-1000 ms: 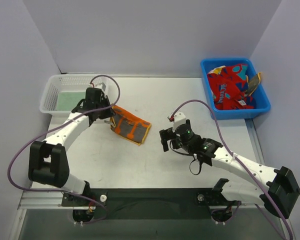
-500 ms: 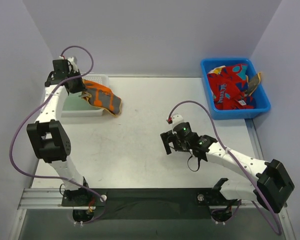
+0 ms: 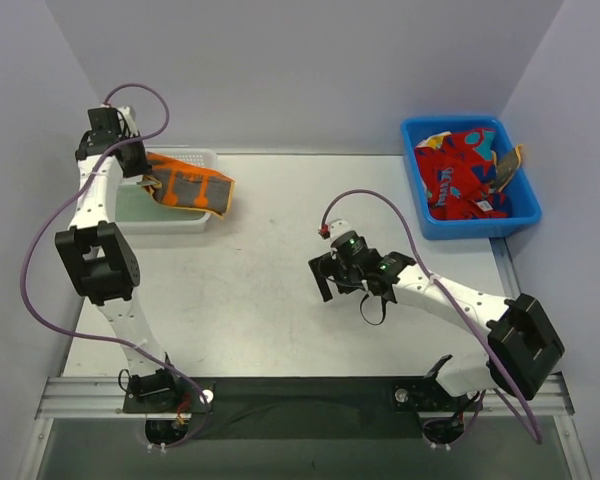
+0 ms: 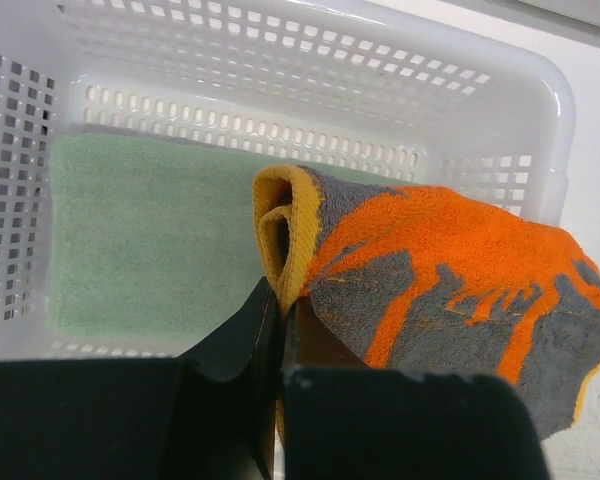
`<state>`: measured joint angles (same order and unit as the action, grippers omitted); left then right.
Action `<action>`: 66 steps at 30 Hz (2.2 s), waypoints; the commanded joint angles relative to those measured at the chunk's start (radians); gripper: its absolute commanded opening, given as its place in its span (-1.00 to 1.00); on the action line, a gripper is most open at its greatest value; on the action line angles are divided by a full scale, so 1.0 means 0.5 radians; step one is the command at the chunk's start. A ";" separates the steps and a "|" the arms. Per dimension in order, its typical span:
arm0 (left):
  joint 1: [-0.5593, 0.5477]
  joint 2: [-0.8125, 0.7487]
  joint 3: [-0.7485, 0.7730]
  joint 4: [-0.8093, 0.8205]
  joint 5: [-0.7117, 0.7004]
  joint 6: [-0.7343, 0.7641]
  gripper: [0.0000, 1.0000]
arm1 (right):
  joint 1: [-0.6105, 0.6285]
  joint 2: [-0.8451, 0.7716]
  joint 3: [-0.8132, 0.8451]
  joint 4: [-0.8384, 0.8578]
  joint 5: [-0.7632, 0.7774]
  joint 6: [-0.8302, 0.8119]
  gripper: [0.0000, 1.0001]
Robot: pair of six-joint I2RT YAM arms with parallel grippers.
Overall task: Fold and stack the towels
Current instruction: Neatly place the folded towel into the bin
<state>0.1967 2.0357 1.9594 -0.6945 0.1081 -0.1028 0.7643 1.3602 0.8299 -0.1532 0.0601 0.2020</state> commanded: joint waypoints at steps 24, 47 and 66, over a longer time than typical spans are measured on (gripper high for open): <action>0.260 0.113 -0.200 0.435 -0.069 -0.245 -1.00 | -0.013 0.161 0.276 -0.237 -0.013 -0.109 0.87; 0.279 0.067 -0.151 0.370 -0.299 -0.107 -1.00 | -0.010 0.185 0.252 -0.243 -0.013 -0.106 0.87; 0.211 0.040 -0.124 0.337 -0.707 0.009 0.58 | -0.013 0.197 0.245 -0.249 -0.059 -0.088 0.87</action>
<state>0.3157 2.1086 1.8503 -0.5362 -0.1505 -0.1215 0.7643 1.4536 0.9298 -0.2474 0.0422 0.1558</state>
